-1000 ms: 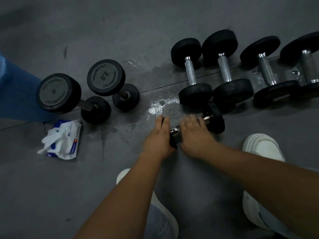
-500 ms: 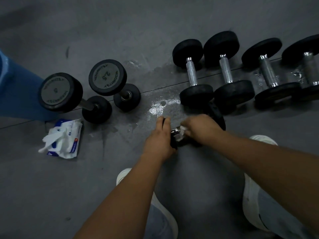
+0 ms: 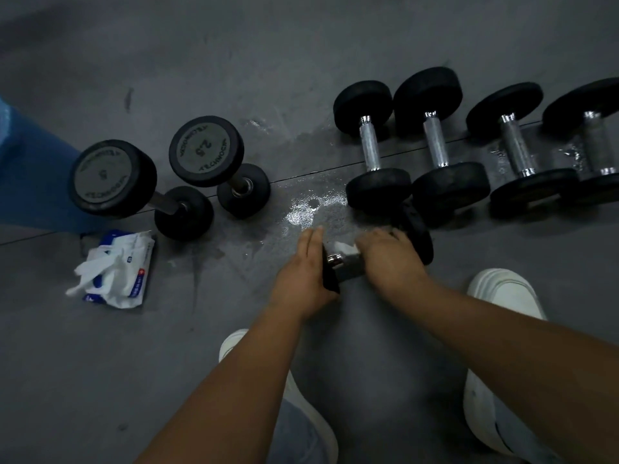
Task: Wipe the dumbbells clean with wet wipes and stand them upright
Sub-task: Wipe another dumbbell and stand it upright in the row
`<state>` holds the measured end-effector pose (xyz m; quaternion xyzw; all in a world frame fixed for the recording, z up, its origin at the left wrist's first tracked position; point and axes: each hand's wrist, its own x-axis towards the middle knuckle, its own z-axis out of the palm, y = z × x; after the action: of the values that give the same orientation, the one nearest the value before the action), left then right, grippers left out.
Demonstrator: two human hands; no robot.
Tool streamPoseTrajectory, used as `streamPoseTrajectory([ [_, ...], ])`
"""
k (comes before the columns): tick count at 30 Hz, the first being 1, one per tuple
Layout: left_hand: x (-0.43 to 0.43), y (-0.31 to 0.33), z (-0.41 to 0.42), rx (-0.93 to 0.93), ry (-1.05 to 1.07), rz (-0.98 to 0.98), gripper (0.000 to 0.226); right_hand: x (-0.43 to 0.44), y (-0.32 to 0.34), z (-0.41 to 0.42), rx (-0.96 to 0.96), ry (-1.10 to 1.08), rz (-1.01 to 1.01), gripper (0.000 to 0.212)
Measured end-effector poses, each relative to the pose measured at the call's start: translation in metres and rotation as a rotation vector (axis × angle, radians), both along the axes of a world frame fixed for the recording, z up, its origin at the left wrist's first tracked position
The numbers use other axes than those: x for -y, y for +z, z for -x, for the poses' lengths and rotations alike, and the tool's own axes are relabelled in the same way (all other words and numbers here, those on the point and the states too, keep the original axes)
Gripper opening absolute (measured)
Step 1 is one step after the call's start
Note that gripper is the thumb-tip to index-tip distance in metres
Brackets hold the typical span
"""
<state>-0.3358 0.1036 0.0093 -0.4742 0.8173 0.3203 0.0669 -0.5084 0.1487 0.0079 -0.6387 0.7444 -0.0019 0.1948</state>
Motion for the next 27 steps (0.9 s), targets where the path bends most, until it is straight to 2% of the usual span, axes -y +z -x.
streamPoseTrajectory([
  [2,-0.002,-0.004,-0.004,-0.121,0.071,-0.062,0.124,-0.009,-0.003,-0.006,0.101,0.083,0.023,0.033],
  [4,-0.004,-0.009,-0.002,-0.210,0.163,-0.138,0.122,-0.012,0.001,-0.009,0.144,0.041,0.075,0.041],
  [7,-0.005,-0.015,0.005,-0.296,0.348,-0.235,0.123,-0.031,0.001,-0.021,0.074,0.004,0.085,0.044],
  [10,-0.008,-0.016,0.006,-0.320,0.348,-0.291,0.110,-0.048,0.002,-0.031,0.245,0.053,0.143,0.040],
  [11,-0.008,-0.015,0.004,-0.334,0.347,-0.303,0.106,-0.040,0.007,-0.027,0.248,0.033,0.163,0.038],
  [13,-0.008,-0.012,0.005,-0.365,0.370,-0.295,0.094,-0.014,0.009,-0.014,0.161,0.007,0.168,0.034],
  [16,-0.010,-0.011,0.007,-0.392,0.426,-0.232,0.078,-0.005,0.003,-0.014,0.014,0.013,-0.019,0.033],
  [19,-0.018,-0.011,0.003,-0.352,0.377,-0.284,0.094,-0.040,0.004,-0.034,0.007,0.104,-0.085,0.059],
  [21,-0.021,-0.014,0.003,-0.337,0.375,-0.319,0.102,-0.046,0.003,-0.028,0.064,0.073,-0.080,0.058],
  [24,-0.021,-0.010,0.006,-0.311,0.435,-0.347,0.105,-0.049,0.001,-0.023,-0.043,-0.027,-0.044,0.065],
  [25,-0.022,-0.007,0.006,-0.298,0.436,-0.359,0.105,-0.051,0.002,-0.027,-0.038,-0.014,-0.048,0.067],
  [27,-0.024,-0.004,0.005,-0.278,0.434,-0.366,0.104,-0.053,0.006,-0.032,0.005,0.065,-0.049,0.057],
])
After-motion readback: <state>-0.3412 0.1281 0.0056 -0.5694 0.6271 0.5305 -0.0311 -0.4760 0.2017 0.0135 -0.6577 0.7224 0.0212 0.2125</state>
